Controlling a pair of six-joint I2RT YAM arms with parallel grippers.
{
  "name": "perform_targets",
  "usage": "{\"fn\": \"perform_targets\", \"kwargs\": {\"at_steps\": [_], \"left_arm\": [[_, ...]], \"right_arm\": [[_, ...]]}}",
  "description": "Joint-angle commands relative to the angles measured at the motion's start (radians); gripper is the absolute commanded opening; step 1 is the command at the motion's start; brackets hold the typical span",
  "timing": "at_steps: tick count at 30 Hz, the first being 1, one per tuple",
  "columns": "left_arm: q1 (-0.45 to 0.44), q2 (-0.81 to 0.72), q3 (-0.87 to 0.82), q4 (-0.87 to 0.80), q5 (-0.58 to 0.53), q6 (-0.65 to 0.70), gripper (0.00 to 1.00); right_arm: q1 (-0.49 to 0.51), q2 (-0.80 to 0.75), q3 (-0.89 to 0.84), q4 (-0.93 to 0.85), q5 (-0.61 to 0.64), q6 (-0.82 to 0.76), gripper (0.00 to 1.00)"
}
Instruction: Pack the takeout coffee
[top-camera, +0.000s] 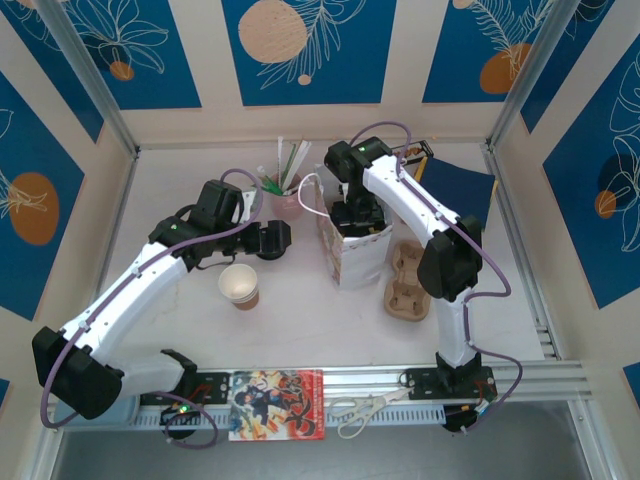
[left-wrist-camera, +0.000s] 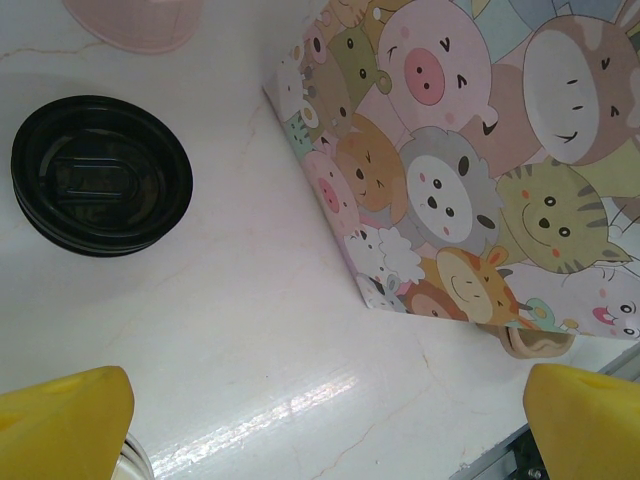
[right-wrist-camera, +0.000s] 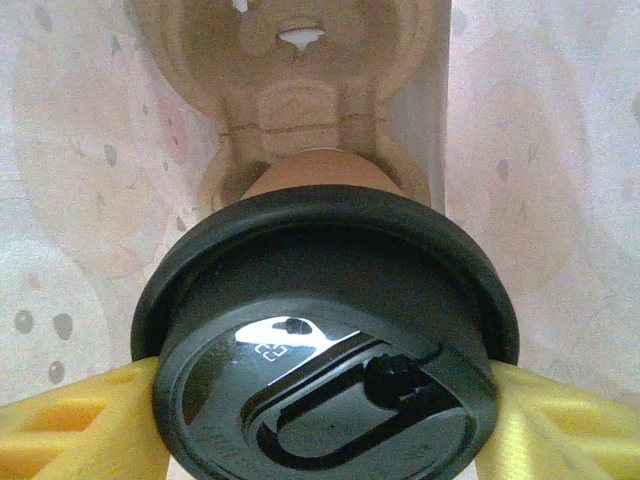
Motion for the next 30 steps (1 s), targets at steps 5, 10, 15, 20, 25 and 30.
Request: {"fn": "perform_targets", "kwargs": {"at_steps": [5, 10, 15, 20, 25, 30], "left_arm": [[0.015, 0.001, 0.006, -0.013, 0.018, -0.006, 1.0], [0.014, 0.002, 0.009, -0.011, 0.02, -0.006, 1.0], [0.014, 0.002, 0.009, -0.013, 0.021, -0.006, 1.0], [0.014, 0.001, 0.01, -0.013, 0.021, -0.008, 1.0], [0.014, 0.002, 0.009, -0.012, 0.022, -0.01, 1.0], [0.014, -0.001, 0.009, -0.011, 0.023, -0.011, 1.0]], "right_arm": [[0.006, -0.032, -0.024, -0.029, -0.015, 0.014, 0.7], [0.005, -0.041, -0.04, -0.027, -0.016, 0.018, 0.7], [0.006, -0.049, -0.054, -0.022, -0.016, 0.02, 0.7], [0.005, -0.057, -0.061, -0.022, -0.015, 0.021, 0.7], [0.005, -0.063, -0.066, -0.023, -0.014, 0.021, 0.7], [0.005, -0.066, -0.072, -0.017, -0.013, 0.021, 0.7]]}}
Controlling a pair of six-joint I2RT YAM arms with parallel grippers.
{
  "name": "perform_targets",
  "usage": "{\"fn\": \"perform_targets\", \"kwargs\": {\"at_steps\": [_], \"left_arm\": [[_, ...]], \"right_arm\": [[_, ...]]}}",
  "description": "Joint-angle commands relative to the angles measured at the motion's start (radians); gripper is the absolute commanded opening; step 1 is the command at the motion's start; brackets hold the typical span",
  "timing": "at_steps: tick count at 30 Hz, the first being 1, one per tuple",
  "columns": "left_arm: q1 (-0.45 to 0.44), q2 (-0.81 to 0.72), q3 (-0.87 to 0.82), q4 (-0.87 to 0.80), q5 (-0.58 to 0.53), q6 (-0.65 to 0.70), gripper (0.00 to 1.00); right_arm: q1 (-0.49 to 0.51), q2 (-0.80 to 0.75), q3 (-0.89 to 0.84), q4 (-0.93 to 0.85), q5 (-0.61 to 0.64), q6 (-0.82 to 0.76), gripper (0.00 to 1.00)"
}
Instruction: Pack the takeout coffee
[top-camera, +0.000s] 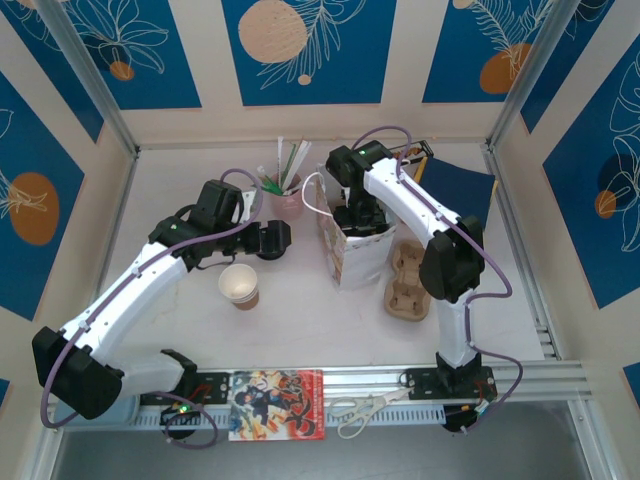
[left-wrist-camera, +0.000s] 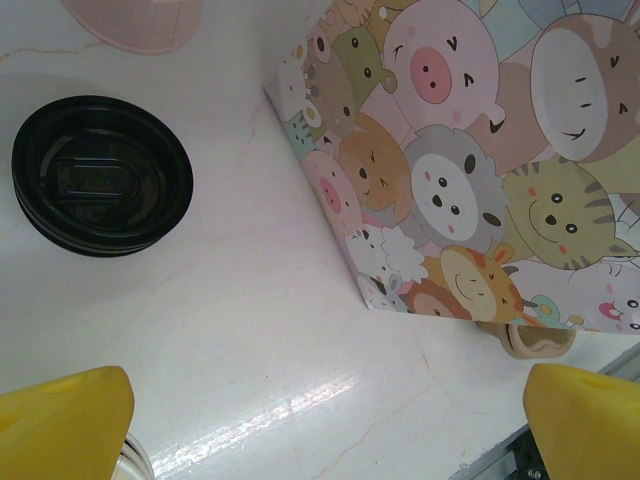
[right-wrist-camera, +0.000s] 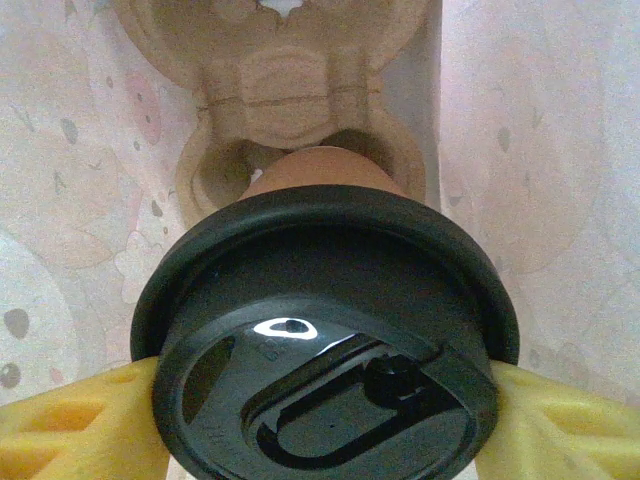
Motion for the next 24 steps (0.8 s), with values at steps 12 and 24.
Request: {"fn": "perform_targets", "kwargs": {"at_steps": [12, 24], "left_arm": [[0.013, -0.004, 0.006, -0.014, 0.024, -0.011, 1.0], [0.013, 0.001, 0.006, -0.014, 0.024, -0.009, 1.0]], "right_arm": [[0.005, -0.046, -0.018, -0.019, -0.016, 0.011, 0.7], [0.005, -0.04, -0.019, -0.016, -0.015, 0.01, 0.7]]}}
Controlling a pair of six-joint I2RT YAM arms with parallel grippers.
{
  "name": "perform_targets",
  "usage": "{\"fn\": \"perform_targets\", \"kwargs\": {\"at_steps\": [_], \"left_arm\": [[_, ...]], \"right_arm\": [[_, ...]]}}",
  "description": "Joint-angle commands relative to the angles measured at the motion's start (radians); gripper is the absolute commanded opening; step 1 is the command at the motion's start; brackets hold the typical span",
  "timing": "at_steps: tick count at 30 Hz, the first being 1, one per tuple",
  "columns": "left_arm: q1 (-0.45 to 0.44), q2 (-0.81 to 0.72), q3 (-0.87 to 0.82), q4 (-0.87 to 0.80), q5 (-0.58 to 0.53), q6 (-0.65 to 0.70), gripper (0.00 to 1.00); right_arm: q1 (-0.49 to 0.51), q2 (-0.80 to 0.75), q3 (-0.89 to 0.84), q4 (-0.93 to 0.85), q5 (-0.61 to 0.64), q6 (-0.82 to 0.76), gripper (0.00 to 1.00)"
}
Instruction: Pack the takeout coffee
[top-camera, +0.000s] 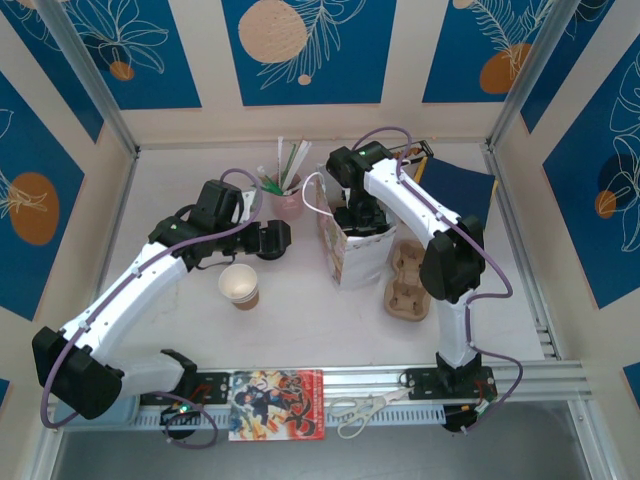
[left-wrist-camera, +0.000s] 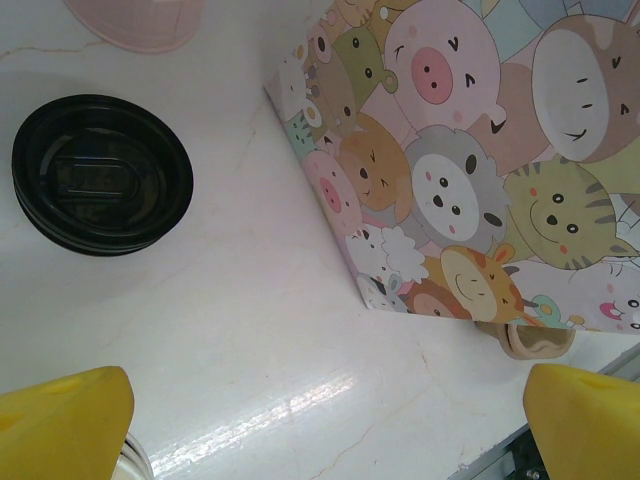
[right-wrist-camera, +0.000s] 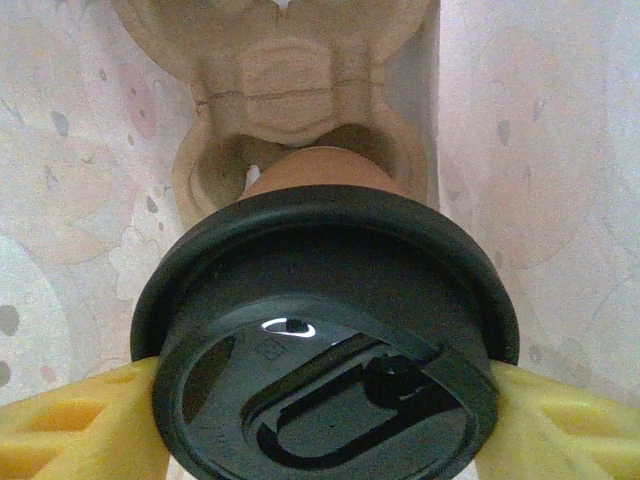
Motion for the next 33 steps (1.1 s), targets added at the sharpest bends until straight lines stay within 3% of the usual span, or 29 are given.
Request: {"fn": "perform_targets", "kwargs": {"at_steps": [1, 33], "left_arm": [[0.012, 0.0, 0.007, -0.014, 0.022, -0.005, 1.0], [0.013, 0.005, 0.011, -0.016, 0.022, -0.002, 1.0]], "right_arm": [[0.004, -0.036, -0.009, -0.014, -0.015, 0.009, 0.7], [-0.002, -0.018, -0.004, 0.004, -0.02, -0.001, 0.69]]}}
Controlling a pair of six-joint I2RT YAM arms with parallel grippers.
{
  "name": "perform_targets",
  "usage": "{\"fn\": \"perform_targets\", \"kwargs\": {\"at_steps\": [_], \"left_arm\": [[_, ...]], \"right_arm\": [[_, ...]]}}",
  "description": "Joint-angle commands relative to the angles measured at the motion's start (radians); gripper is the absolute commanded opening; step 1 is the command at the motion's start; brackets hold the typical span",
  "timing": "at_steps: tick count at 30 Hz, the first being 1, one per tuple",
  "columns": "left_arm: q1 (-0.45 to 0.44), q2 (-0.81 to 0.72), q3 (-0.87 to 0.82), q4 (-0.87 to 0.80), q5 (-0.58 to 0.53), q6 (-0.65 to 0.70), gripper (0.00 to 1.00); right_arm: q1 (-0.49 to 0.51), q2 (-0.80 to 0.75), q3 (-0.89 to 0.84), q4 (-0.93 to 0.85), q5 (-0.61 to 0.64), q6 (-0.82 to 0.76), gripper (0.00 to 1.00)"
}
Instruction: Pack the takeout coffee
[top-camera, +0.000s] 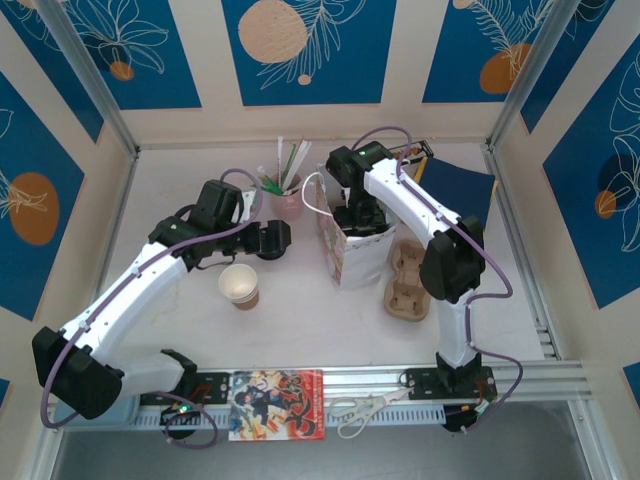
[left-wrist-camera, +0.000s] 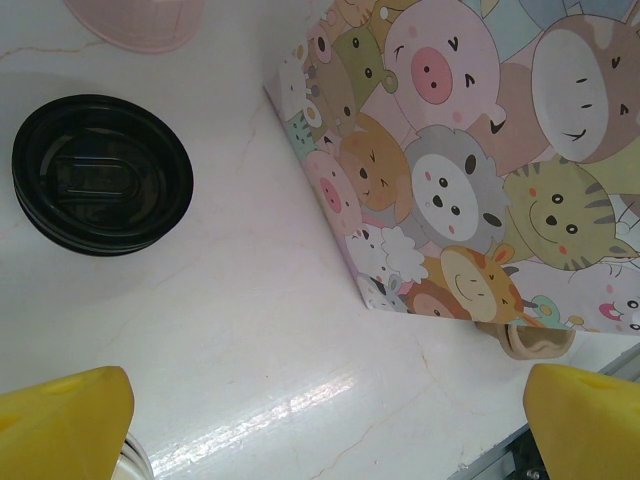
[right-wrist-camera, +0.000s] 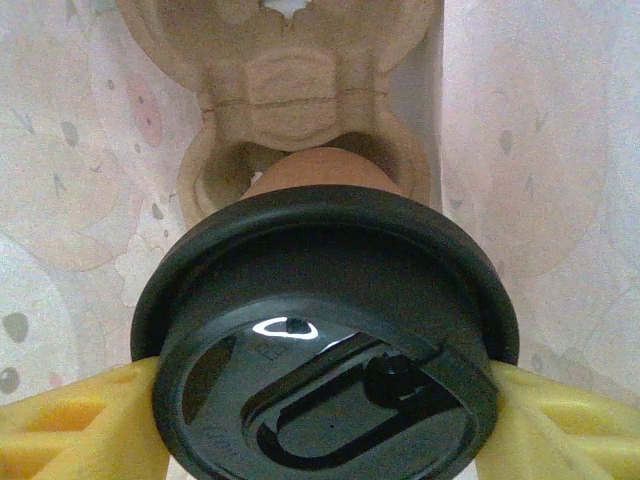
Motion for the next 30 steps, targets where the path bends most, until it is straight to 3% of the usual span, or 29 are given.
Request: {"fn": "perform_targets", "kwargs": {"at_steps": [1, 30], "left_arm": [[0.012, 0.004, 0.012, -0.017, 0.022, -0.001, 1.0], [0.012, 0.01, 0.013, -0.017, 0.021, 0.001, 1.0]], "right_arm": [[-0.002, -0.019, -0.004, -0.009, -0.021, 0.001, 0.7], [0.001, -0.006, 0.008, -0.005, -0.027, 0.002, 0.7]]}}
